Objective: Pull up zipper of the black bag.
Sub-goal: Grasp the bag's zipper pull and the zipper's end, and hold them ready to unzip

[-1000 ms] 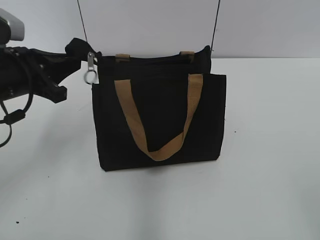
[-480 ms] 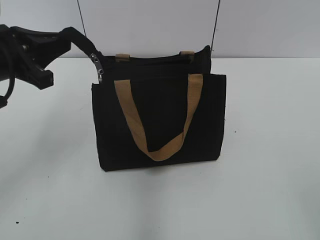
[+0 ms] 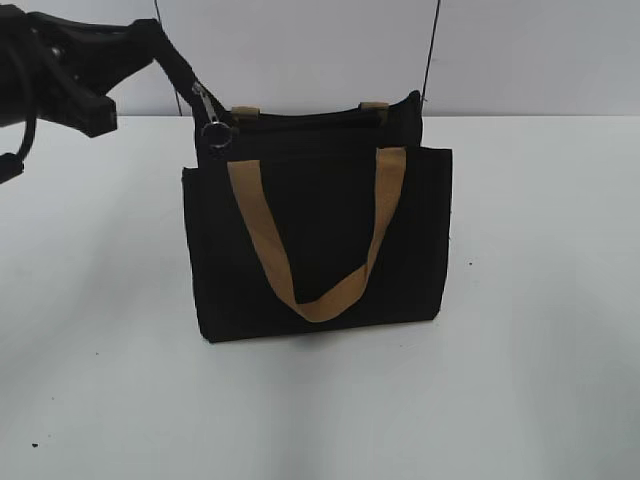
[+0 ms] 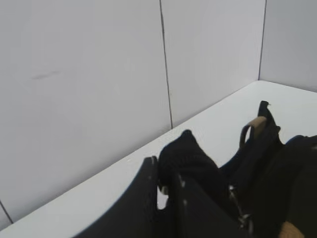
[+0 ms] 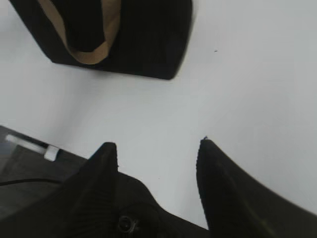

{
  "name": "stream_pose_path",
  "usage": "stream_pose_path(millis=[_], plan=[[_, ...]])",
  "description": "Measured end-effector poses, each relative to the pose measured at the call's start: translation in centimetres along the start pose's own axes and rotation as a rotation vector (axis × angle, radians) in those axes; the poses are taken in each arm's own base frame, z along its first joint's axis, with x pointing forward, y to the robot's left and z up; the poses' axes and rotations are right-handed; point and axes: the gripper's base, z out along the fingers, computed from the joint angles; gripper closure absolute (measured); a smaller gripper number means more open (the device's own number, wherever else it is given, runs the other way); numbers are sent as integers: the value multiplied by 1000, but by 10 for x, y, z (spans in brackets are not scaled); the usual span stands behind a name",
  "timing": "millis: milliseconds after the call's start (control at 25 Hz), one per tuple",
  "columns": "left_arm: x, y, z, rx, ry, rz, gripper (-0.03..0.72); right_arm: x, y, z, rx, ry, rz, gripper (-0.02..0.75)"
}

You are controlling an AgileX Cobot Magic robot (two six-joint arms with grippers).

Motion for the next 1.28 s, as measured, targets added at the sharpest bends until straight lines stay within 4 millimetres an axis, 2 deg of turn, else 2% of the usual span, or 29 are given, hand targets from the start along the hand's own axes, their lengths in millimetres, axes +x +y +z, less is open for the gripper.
stream_pose_path(millis=[160,320,400,720,880,1120,1280], plan=[[0,-13,4,53,17,24,656,-31,-4,25,-140,23,-7,339],[0,-14,4,55,18,22,656,-58,-4,44,-242,23,-46,339],[0,-14,4,54,18,21,656,-68,-5,62,-289,65,-60,339],[0,-14,4,54,17,21,657,-107,27,118,-410,88,-239,339],[0,-14,4,54,17,21,657,-122,42,140,-417,57,-304,339],[0,-14,4,54,17,21,657,-130,57,167,-427,10,-445,339],[0,-14,4,54,17,21,657,-139,75,190,-452,-25,-583,339]])
